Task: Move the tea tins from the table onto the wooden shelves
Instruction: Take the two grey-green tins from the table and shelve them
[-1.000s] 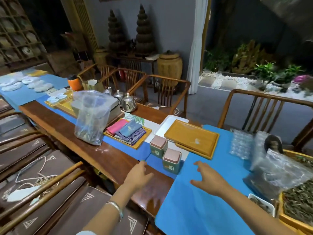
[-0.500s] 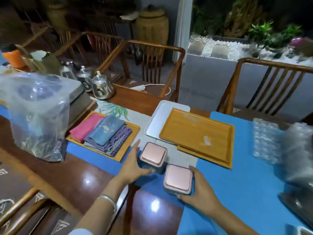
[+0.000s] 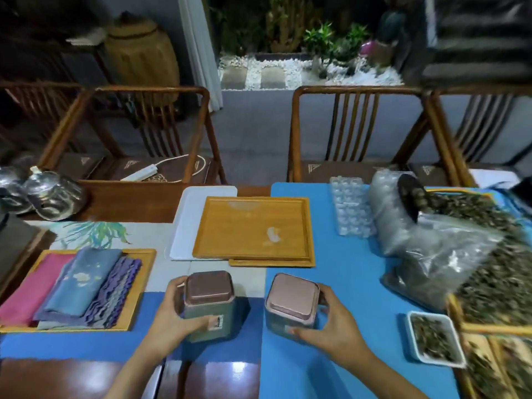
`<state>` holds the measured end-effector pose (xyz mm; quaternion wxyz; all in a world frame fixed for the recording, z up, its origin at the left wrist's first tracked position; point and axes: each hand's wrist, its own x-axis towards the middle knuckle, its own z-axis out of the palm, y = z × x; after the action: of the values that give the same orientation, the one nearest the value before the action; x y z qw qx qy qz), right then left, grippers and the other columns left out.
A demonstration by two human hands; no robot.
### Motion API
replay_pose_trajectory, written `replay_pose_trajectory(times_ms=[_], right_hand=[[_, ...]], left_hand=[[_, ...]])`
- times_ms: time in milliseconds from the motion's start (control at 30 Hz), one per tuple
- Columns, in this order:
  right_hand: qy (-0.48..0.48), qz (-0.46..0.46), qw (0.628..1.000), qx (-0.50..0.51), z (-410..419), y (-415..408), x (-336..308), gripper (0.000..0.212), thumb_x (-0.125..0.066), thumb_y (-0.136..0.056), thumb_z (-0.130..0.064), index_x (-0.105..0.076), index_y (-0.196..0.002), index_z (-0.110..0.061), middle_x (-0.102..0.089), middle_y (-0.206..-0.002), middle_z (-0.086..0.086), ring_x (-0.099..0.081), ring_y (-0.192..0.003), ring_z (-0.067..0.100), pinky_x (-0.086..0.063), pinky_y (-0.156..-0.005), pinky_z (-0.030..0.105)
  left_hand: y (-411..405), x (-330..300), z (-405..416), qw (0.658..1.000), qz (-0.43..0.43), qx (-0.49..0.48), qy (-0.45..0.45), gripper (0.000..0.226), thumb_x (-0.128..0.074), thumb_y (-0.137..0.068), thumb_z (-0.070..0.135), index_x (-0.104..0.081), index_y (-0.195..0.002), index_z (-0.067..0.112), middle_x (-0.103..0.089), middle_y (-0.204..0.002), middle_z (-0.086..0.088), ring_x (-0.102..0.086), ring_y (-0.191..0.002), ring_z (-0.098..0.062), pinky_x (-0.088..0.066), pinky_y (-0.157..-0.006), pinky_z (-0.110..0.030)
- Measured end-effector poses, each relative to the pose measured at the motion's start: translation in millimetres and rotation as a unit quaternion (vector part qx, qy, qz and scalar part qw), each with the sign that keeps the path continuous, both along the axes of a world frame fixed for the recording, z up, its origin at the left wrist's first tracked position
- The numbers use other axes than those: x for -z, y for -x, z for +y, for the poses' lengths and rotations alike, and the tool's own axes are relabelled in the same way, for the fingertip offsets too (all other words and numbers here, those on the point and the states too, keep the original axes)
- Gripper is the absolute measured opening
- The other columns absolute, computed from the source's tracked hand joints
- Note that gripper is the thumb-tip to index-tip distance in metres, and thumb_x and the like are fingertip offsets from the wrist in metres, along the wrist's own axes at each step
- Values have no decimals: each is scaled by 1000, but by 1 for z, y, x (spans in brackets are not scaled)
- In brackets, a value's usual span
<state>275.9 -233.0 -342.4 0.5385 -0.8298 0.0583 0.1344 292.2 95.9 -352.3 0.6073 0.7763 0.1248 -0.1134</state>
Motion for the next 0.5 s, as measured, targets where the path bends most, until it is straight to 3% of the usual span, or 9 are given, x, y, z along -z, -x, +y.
replay_pose_trajectory(times_ms=[100, 300, 433, 500], right_hand=[[-2, 6, 999, 51, -46, 21, -17, 71, -86, -47, -50, -52, -109, -48, -60, -105, -39, -57, -100, -14, -42, -76, 4], [-33, -16, 985, 169, -139, 85, -65, 74, -91, -44, -49, -57, -109, -42, -67, -102, -32, -63, -92, -11, -48, -70, 8], [-42, -59, 959, 273, -204, 144, -98, 81, -88, -50, -56, -53, -122, -44, -68, -112, -20, -65, -102, 5, -54, -84, 33], [-23, -88, 939, 332, -240, 189, -114, 82, -86, -50, -59, -53, -124, -42, -65, -116, -18, -62, -106, 8, -51, -88, 37]], left_hand=[[-1, -19, -31, 999, 10, 20, 44, 88, -94, -35, 33, -53, -112, 43, -69, -110, 1, -70, -95, -15, -57, -71, -24], [-13, -68, -165, 989, -16, 117, 92, 79, -92, -36, 35, -57, -105, 49, -74, -100, 8, -73, -82, -10, -56, -60, -19], [7, -99, -269, 971, -21, 208, 116, 81, -90, -38, 35, -54, -111, 37, -72, -103, 0, -73, -81, -10, -56, -60, -22], [29, -116, -328, 958, -36, 262, 111, 80, -88, -38, 38, -54, -110, 35, -70, -105, -3, -72, -80, -7, -54, -61, -18]])
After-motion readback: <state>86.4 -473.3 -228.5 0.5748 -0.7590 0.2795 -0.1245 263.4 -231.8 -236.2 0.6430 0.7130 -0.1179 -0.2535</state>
